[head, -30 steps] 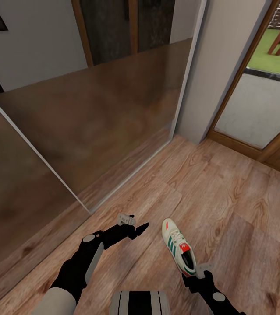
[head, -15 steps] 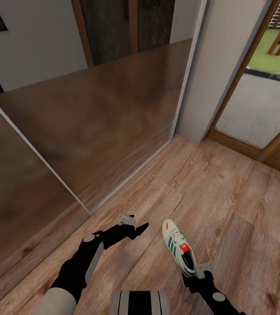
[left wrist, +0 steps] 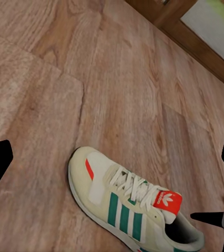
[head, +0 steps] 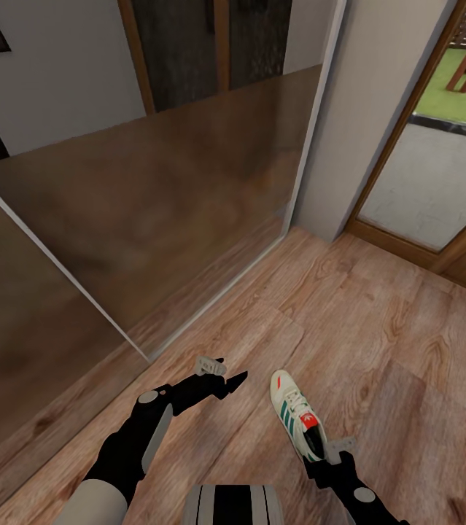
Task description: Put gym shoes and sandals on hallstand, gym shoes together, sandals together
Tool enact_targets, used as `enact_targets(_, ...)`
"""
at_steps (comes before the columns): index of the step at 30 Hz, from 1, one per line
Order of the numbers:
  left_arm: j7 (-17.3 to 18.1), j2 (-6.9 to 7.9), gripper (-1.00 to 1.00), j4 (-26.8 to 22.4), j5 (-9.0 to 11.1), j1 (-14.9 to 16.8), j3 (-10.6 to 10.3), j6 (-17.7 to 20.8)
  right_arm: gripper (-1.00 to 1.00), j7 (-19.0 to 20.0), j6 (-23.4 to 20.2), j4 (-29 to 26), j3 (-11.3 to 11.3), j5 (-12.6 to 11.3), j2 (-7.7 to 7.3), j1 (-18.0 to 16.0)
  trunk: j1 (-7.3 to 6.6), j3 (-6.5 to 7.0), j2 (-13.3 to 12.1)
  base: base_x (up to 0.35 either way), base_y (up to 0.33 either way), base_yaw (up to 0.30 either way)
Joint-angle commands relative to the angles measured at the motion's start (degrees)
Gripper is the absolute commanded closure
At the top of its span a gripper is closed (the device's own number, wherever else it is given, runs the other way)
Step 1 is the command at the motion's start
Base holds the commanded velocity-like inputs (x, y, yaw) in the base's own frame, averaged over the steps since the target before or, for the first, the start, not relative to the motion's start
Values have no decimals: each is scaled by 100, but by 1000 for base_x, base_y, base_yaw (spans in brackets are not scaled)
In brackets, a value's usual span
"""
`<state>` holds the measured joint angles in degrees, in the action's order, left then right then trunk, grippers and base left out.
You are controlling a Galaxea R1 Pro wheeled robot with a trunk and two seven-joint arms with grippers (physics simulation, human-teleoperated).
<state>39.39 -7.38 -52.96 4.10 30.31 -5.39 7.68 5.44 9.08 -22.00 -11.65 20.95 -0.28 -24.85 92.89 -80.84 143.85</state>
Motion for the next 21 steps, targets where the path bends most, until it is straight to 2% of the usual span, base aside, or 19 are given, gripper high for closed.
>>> enact_targets(1,16,0,-100,-4,42,1,2,58,-100,45,24,2,-49,32,3,-3,-1,-3,1,7,0,0)
enact_targets(21,16,3,-100,-4,42,1,2,56,-100,45,24,2,-50,32,6,-3,-1,-3,1,20,0,0)
